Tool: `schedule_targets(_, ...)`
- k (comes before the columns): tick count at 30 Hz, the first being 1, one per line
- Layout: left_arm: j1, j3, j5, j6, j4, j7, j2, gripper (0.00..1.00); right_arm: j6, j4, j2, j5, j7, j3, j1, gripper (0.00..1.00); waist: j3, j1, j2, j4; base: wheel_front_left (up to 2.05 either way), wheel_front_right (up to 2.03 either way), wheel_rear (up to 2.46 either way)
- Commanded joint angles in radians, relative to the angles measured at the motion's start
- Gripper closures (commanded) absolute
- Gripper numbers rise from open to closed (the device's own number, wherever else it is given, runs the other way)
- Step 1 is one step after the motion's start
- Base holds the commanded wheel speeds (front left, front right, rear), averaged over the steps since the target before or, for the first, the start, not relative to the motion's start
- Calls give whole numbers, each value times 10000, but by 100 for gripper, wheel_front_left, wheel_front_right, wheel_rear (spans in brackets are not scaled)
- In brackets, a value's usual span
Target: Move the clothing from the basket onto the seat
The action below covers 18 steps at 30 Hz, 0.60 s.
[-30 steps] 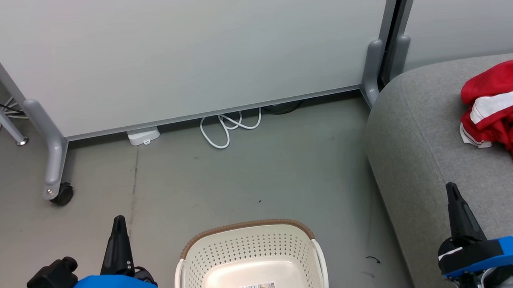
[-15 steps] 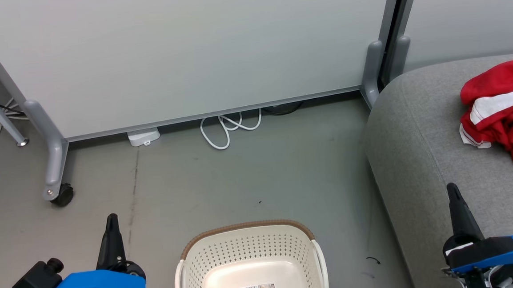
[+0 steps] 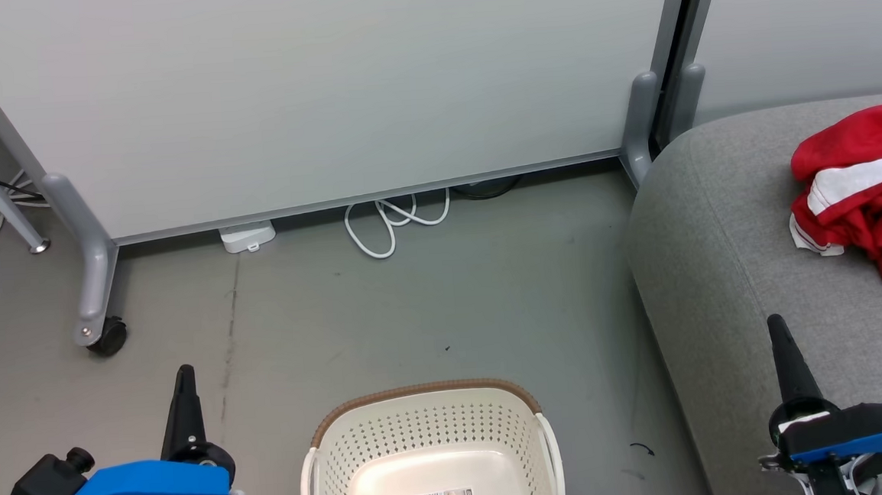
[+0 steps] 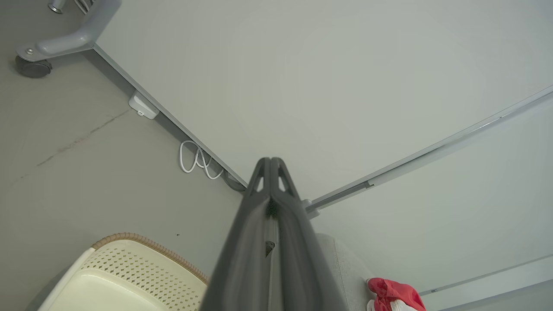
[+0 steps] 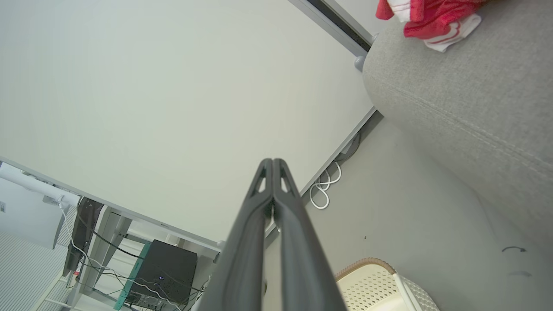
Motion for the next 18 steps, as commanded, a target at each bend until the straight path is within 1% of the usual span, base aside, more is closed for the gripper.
schedule_targets(1, -262, 59, -177, -54, -131, 34, 26, 100, 4, -130, -67, 222, 31, -24, -246, 100, -1, -1, 0, 0, 0, 0, 0)
schedule_targets(18, -336, 284, -1961, -71, -195, 500, -4, 100, 5, -142, -76, 2029, 498, -48, -273, 100, -36, -1, 0, 0, 0, 0, 0)
